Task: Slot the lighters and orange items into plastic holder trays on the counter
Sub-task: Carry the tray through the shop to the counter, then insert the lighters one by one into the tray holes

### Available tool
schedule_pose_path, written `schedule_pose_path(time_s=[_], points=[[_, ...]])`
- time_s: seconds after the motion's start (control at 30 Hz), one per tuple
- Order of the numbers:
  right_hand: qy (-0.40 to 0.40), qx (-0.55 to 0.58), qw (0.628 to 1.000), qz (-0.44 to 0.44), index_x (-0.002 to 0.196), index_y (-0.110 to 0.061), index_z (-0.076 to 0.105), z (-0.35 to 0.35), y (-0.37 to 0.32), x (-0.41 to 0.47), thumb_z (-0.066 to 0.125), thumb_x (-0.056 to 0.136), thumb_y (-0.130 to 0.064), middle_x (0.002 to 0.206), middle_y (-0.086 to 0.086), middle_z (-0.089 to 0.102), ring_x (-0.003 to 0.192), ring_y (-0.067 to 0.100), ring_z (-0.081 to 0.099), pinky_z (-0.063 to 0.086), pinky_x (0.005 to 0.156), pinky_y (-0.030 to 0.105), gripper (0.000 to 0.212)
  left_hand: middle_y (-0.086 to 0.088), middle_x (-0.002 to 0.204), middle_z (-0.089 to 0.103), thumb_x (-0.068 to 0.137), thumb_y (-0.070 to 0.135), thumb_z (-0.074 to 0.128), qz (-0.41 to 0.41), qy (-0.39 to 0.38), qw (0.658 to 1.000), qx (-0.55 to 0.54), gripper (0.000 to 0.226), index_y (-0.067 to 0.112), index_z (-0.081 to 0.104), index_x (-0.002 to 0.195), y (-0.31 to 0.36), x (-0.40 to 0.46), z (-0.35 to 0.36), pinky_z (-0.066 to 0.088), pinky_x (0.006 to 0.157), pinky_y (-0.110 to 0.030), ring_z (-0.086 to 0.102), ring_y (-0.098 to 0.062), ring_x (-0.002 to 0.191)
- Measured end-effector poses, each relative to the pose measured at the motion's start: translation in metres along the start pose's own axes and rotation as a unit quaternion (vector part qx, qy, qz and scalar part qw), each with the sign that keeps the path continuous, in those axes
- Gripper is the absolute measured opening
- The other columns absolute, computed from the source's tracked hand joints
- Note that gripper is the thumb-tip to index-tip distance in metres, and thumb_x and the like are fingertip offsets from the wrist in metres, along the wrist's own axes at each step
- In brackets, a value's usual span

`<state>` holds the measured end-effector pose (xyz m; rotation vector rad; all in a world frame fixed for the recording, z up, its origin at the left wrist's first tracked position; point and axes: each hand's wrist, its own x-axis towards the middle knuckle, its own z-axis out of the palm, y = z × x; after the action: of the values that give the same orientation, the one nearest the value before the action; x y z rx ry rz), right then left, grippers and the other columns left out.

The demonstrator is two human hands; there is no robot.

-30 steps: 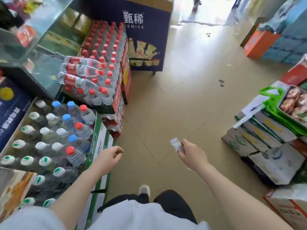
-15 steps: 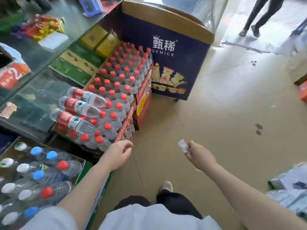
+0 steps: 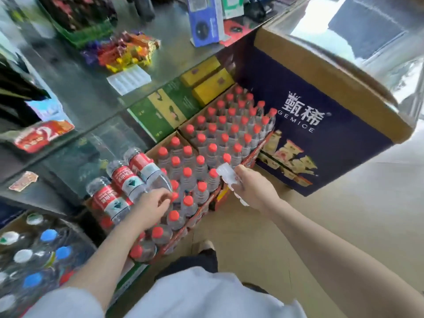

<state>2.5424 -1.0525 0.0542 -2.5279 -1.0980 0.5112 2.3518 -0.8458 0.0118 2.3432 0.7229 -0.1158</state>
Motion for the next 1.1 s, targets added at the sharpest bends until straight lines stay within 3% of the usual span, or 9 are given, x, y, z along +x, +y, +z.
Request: schedule_pose_path(time_s=[0.1, 0.2, 0.3, 0.4, 0.53, 0.73, 0.83, 0.97, 1.1], points=[[-0.003, -0.035, 0.999, -0.018, 0.089, -0.018, 0.034, -0.016, 0.018, 0.052, 0.050, 0.086, -0.023, 0.083, -0.001, 0.046, 0.077, 0.027, 0.051, 0.033, 0.055, 0.033, 0.017, 0.005, 0.088, 0.063, 0.086, 0.016, 0.055, -0.002, 0.029, 0.999, -0.023, 0.015, 0.024, 0.062, 0.097, 0.018, 0.040, -0.021, 0.037, 0.067, -0.021, 0.056, -0.012, 0.079], [-0.023, -0.054, 0.998, -0.013, 0.081, -0.018, 0.028, -0.033, 0.040, 0.102, 0.049, 0.086, -0.021, 0.073, -0.003, 0.038, 0.075, 0.029, 0.050, 0.029, 0.054, 0.032, 0.022, 0.005, 0.096, 0.061, 0.088, 0.017, 0.052, 0.010, 0.045, 0.999, -0.012, 0.020, 0.019, 0.061, 0.106, 0.038, 0.078, -0.040, 0.041, 0.075, -0.025, 0.057, -0.013, 0.083], [-0.037, -0.069, 0.997, -0.020, 0.081, -0.017, 0.029, -0.045, 0.060, 0.151, 0.050, 0.086, -0.021, 0.081, 0.003, 0.045, 0.084, 0.031, 0.053, 0.031, 0.058, 0.033, 0.022, 0.007, 0.098, 0.060, 0.088, 0.018, 0.052, 0.011, 0.090, 0.995, -0.031, 0.021, 0.019, 0.061, 0.107, 0.058, 0.111, -0.057, 0.044, 0.076, -0.026, 0.057, -0.009, 0.082], [-0.051, -0.060, 0.995, -0.055, 0.086, -0.014, 0.039, -0.059, 0.065, 0.201, 0.051, 0.084, -0.018, 0.092, 0.013, 0.057, 0.090, 0.033, 0.054, 0.035, 0.063, 0.035, 0.014, 0.011, 0.092, 0.059, 0.088, 0.019, 0.053, -0.010, 0.136, 0.988, -0.066, 0.019, 0.024, 0.061, 0.104, 0.071, 0.137, -0.066, 0.038, 0.066, -0.010, 0.053, 0.003, 0.076], [-0.073, -0.046, 0.979, -0.183, 0.084, -0.016, 0.041, -0.081, 0.050, 0.261, 0.052, 0.085, -0.021, 0.092, 0.011, 0.057, 0.089, 0.033, 0.055, 0.037, 0.063, 0.036, 0.013, 0.007, 0.095, 0.059, 0.087, 0.011, 0.053, -0.049, 0.239, 0.965, -0.095, 0.021, 0.018, 0.061, 0.105, 0.087, 0.164, -0.076, 0.037, 0.067, -0.005, 0.053, 0.006, 0.077], [-0.011, 0.023, 0.931, -0.365, 0.097, -0.013, 0.054, -0.124, -0.010, 0.321, 0.055, 0.085, -0.024, 0.089, 0.006, 0.059, 0.078, 0.031, 0.056, 0.043, 0.056, 0.035, 0.016, -0.008, 0.118, 0.052, 0.081, 0.003, 0.059, -0.140, 0.416, 0.898, 0.009, 0.035, 0.007, 0.056, 0.116, 0.093, 0.179, -0.106, 0.030, 0.094, -0.025, 0.047, -0.019, 0.108], [0.023, 0.032, 0.892, -0.450, 0.101, -0.013, 0.058, -0.137, -0.041, 0.340, 0.058, 0.084, -0.019, 0.085, 0.008, 0.059, 0.076, 0.031, 0.056, 0.043, 0.053, 0.033, 0.018, -0.015, 0.131, 0.047, 0.080, 0.007, 0.061, -0.217, 0.417, 0.881, 0.057, 0.049, 0.004, 0.047, 0.126, 0.078, 0.184, -0.117, 0.027, 0.101, -0.033, 0.042, -0.030, 0.121], [0.061, -0.010, 0.844, -0.532, 0.097, -0.010, 0.066, -0.137, -0.075, 0.356, 0.061, 0.081, -0.010, 0.081, 0.012, 0.061, 0.072, 0.034, 0.057, 0.045, 0.059, 0.035, 0.016, -0.015, 0.149, 0.024, 0.087, 0.023, 0.055, -0.349, 0.311, 0.881, 0.075, 0.063, 0.002, 0.027, 0.140, 0.051, 0.184, -0.118, 0.018, 0.111, -0.037, 0.021, -0.028, 0.136], [0.069, -0.053, 0.797, -0.597, 0.092, -0.013, 0.069, -0.121, -0.102, 0.353, 0.067, 0.075, -0.005, 0.078, 0.011, 0.064, 0.067, 0.031, 0.058, 0.045, 0.057, 0.035, 0.019, -0.013, 0.148, 0.028, 0.086, 0.023, 0.058, -0.306, 0.334, 0.887, 0.087, 0.059, 0.004, 0.035, 0.137, 0.038, 0.175, -0.114, 0.016, 0.110, -0.034, 0.024, -0.027, 0.136]])
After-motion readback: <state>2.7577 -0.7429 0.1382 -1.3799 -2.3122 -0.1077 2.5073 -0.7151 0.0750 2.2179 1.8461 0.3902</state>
